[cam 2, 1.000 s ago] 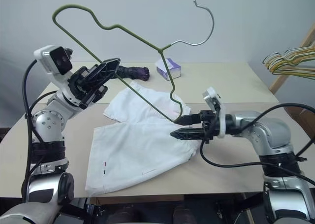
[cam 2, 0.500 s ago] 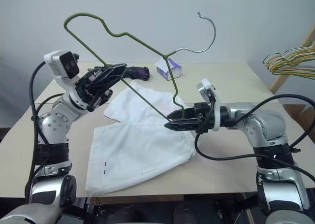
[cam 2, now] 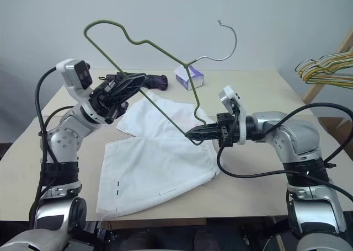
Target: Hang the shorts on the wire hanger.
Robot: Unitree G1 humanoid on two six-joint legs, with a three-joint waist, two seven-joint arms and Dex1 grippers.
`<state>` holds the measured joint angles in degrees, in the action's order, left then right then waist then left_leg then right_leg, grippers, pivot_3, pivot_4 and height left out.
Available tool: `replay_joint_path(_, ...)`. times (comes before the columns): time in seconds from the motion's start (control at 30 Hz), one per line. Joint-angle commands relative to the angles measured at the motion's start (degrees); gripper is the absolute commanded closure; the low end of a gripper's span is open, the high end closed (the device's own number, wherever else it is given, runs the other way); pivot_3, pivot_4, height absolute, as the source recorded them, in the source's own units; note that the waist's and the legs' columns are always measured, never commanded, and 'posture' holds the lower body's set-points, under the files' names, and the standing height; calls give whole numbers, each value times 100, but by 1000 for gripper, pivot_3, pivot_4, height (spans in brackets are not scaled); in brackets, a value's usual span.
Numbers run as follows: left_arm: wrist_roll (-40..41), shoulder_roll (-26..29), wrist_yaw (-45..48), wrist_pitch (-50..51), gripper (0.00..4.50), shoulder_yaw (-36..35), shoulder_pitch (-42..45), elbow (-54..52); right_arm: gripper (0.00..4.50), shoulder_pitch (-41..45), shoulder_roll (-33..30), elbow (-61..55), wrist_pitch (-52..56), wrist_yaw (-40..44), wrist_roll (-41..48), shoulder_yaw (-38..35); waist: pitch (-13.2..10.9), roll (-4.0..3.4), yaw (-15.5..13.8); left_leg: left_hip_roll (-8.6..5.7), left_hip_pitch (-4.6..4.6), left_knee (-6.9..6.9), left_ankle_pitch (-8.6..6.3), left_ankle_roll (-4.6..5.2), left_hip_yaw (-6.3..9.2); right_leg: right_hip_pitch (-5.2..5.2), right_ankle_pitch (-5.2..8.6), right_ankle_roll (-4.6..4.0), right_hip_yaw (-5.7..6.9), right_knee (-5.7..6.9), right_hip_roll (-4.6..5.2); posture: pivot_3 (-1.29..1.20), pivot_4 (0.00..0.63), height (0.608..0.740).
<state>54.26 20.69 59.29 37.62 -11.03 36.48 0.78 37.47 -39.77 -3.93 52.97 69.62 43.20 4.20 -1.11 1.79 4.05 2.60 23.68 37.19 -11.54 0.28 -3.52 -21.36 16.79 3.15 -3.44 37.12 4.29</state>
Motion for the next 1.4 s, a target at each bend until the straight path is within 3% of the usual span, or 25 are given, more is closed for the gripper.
replay_joint_path(0.03,-313,82,-285,96,2434,241,23,-61,4500,81,69,-9,13,-162,105,-278,0,0,-1,0,1,0,0,0,0,0,0,0,0,0,0,-94,0,740)
replay_joint_path(0.27,-774,523,-336,199,111,457,-489,-214,4500,12,331,236,606,-1086,762,-1281,-1,-2,14,2,0,-3,0,0,0,-3,-1,-2,-1,1,0,-95,0,740)
replay_joint_path(0.3,-912,662,-265,120,21,513,-632,-281,4500,-70,284,248,719,-1230,775,-1377,-1,-3,10,2,0,-5,0,0,0,-4,-1,-2,-1,0,0,-93,0,740)
replay_joint_path(0.47,-2146,1372,-244,-640,21,1020,-1342,-504,4500,-982,-428,162,1429,-1479,711,-1615,-5,-7,-46,0,7,-10,0,0,-5,-9,0,-5,2,-5,6,-83,0,740)
replay_joint_path(0.57,-2387,1666,100,-914,21,1186,-1643,-660,4500,-1622,-1038,320,1727,-1337,606,-1585,-5,-8,-71,-3,12,-9,0,0,-13,-15,0,-6,0,-6,13,-82,0,740)
replay_joint_path(0.73,-2321,1697,297,-867,21,1204,-1763,-902,4500,-2206,-1852,1079,2193,-366,710,-1379,-6,-9,-48,4,13,-8,0,1,-18,-23,-2,-11,-4,-5,7,-82,0,740)
replay_joint_path(0.87,-2433,1571,193,-847,21,1282,-1684,-908,4500,-2180,-2224,1582,2369,315,521,-812,-4,-13,29,10,3,-9,0,1,-18,-18,-2,-12,-12,-5,-2,-72,0,740)
replay_joint_path(1.1,-2478,1579,208,-807,21,1347,-1800,-1123,4500,-1650,-2219,2835,2053,850,-287,288,-6,-14,-9,9,3,-8,-1,1,-20,-19,-2,-10,-17,-6,-4,-53,0,740)
replay_joint_path(1.4,-2522,1613,184,-807,21,1358,-1909,-1248,4500,-1327,-2121,3252,1601,1530,-648,454,-7,-17,-37,7,4,-7,0,1,-19,-20,-3,-7,-16,-5,-5,-47,0,740)
